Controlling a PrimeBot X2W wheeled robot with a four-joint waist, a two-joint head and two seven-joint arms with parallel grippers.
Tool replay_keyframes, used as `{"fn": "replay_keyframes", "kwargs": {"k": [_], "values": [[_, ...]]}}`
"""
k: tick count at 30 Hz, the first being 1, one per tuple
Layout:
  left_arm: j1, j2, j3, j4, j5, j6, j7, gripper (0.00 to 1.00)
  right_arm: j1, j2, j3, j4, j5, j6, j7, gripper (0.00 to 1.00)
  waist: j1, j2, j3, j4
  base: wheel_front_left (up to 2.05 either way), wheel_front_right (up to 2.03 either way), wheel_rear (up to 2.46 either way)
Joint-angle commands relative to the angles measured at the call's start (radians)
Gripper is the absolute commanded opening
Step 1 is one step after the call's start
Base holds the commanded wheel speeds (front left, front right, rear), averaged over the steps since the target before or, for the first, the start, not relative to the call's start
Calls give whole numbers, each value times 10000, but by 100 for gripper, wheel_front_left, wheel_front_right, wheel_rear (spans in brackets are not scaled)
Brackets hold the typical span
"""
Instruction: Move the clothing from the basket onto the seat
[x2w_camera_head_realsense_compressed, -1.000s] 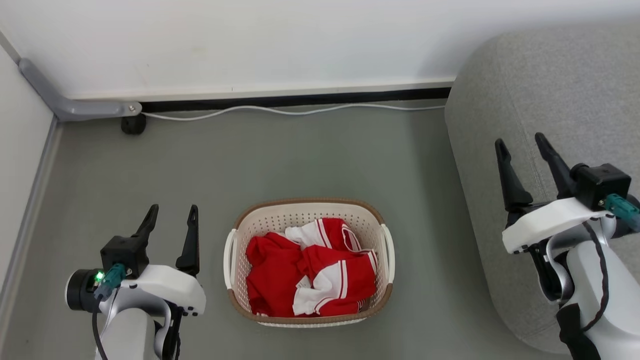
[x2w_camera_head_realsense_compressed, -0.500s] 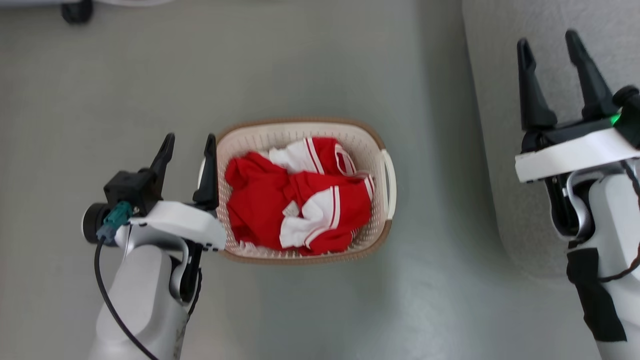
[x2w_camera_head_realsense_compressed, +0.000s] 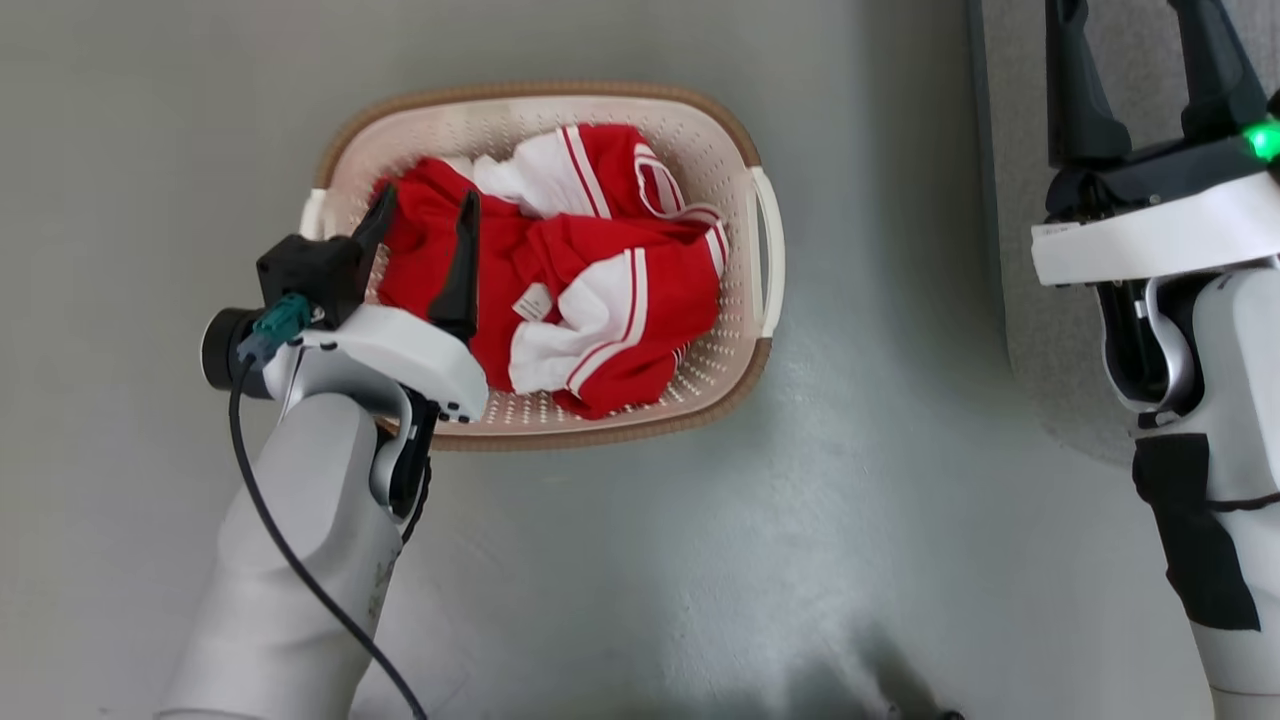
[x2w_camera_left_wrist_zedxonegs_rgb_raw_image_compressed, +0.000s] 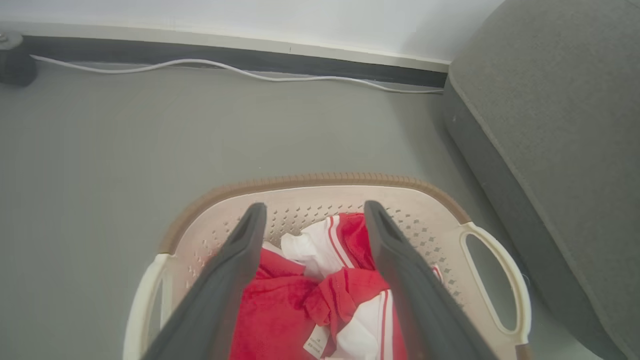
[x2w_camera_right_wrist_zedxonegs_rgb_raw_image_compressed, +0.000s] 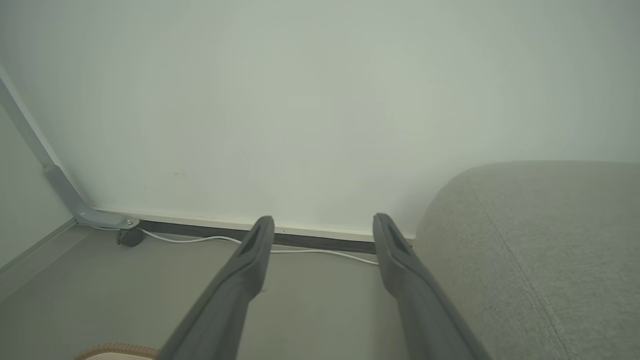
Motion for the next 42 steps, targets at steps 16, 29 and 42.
{"fn": "replay_keyframes", "kwargs": {"k": [16,29,42], "values": [[-2414,195,-2679,2620,742,-680,-59,100,-719,422,655,-1091,228,42,-101,100,0,0,1961,-836,0,0,0],[-4383,374,-4600,4936,1428,-775,186,100,-990,736,994,-1350,407,42,-101,100,-1,0,2822,-1440,0,0,0],[-5087,740,-5228,5562,1372,-656,1114,100,-847,939,1063,-1707,518,42,-101,100,-1,0,3092,-1856,0,0,0]]}}
